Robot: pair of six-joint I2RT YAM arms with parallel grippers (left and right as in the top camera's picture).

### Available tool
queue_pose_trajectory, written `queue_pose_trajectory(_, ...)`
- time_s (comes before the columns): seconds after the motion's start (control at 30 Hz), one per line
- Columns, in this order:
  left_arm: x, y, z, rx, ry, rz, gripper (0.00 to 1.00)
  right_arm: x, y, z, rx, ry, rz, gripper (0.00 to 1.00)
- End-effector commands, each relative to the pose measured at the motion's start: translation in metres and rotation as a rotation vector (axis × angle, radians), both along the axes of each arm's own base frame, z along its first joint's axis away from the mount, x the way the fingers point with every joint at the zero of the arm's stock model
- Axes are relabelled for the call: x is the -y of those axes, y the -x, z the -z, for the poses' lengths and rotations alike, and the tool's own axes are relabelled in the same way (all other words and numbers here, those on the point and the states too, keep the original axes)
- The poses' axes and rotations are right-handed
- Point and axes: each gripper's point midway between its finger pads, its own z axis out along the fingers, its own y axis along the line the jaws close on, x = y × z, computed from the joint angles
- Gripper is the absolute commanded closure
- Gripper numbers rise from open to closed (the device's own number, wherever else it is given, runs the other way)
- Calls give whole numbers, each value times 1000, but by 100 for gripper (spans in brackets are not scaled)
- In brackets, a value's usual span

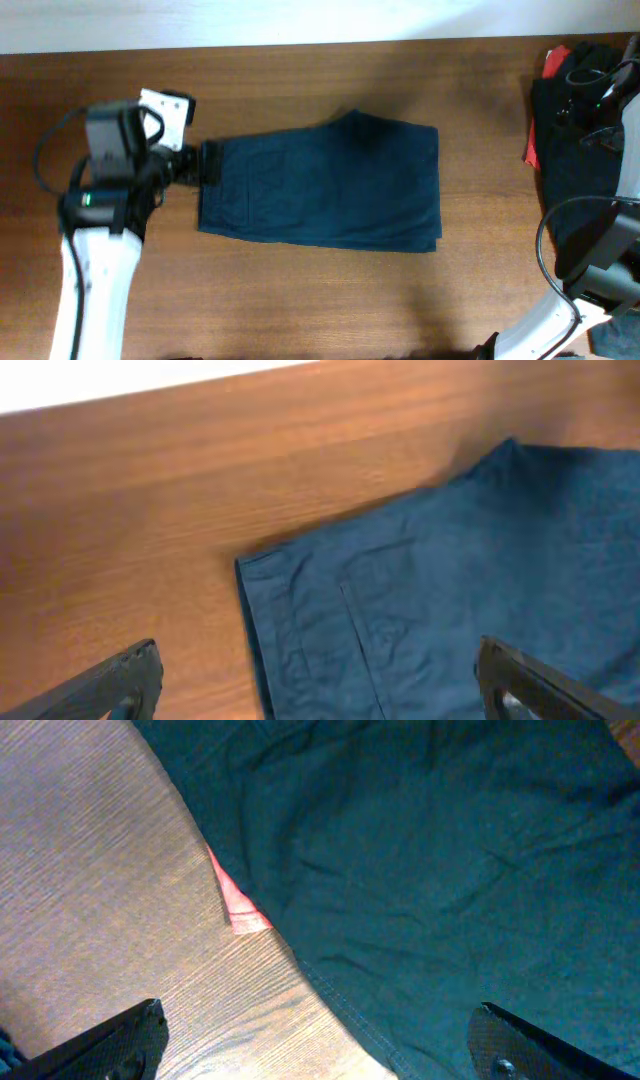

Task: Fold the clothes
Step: 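Reach the left gripper to the left edge of the shorts and grasp, then lift the left half of the shorts and fold it rightward over the other half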

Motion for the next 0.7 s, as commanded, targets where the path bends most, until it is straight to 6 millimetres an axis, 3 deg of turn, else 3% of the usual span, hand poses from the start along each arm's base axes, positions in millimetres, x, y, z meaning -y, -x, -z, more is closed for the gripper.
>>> queue_pose_trajectory(0.0, -24, -18, 11, -80, 38, -102, 1, 2, -1, -6, 14, 14, 10, 1)
queue_pose_trajectory(0.13, -54, -28, 35, -189, 180, -136, 1, 2, -1, -6, 14, 14, 10, 1)
queue_pose_trajectory(0.27, -59, -32, 68, -279, 196, -151, 1, 2, -1, -6, 14, 14, 10, 1)
queue_pose_trajectory(0.37, -43, -37, 106, -374, 273, -64, 1, 2, -1, -6, 14, 13, 10, 1)
queue_pose_trajectory(0.57, -63, -33, 190, -572, 333, -128, 1, 2, -1, -6, 14, 14, 10, 1)
queue_pose_trajectory(0.67, -55, -25, 224, -652, 379, -72, 1, 2, -1, -6, 14, 14, 10, 1)
